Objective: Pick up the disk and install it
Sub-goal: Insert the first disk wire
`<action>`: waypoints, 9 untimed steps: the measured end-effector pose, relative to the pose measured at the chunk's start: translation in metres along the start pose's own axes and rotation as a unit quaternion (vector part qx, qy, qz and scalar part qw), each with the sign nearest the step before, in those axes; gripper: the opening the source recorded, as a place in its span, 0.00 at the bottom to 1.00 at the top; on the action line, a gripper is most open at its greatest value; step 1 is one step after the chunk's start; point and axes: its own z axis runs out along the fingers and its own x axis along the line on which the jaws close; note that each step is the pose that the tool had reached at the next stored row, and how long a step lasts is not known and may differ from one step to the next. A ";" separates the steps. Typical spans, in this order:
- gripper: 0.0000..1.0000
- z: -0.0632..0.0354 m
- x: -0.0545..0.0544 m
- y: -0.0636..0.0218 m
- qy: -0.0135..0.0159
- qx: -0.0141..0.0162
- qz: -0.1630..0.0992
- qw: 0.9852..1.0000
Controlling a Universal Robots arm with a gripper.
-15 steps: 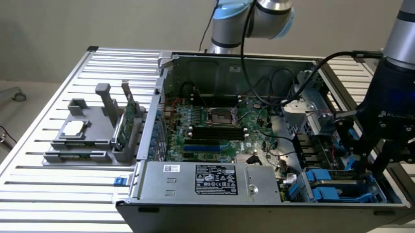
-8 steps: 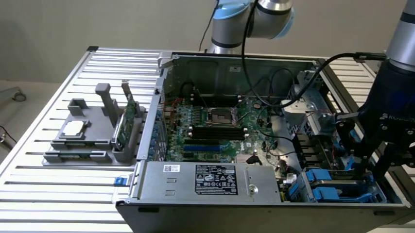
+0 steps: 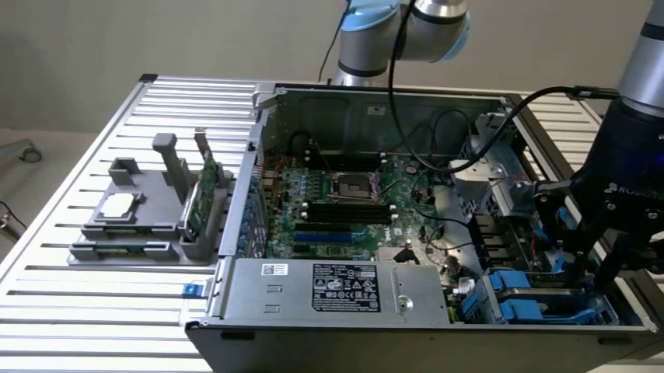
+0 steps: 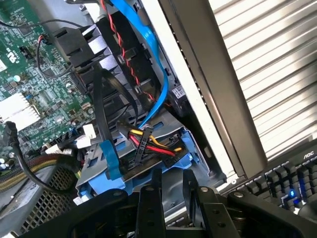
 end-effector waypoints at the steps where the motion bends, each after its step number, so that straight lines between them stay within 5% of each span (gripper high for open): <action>1: 0.31 0.0004 0.000 0.0001 0.001 0.001 0.005 1.000; 9: 0.31 0.0052 0.001 0.0009 0.012 0.006 0.056 0.998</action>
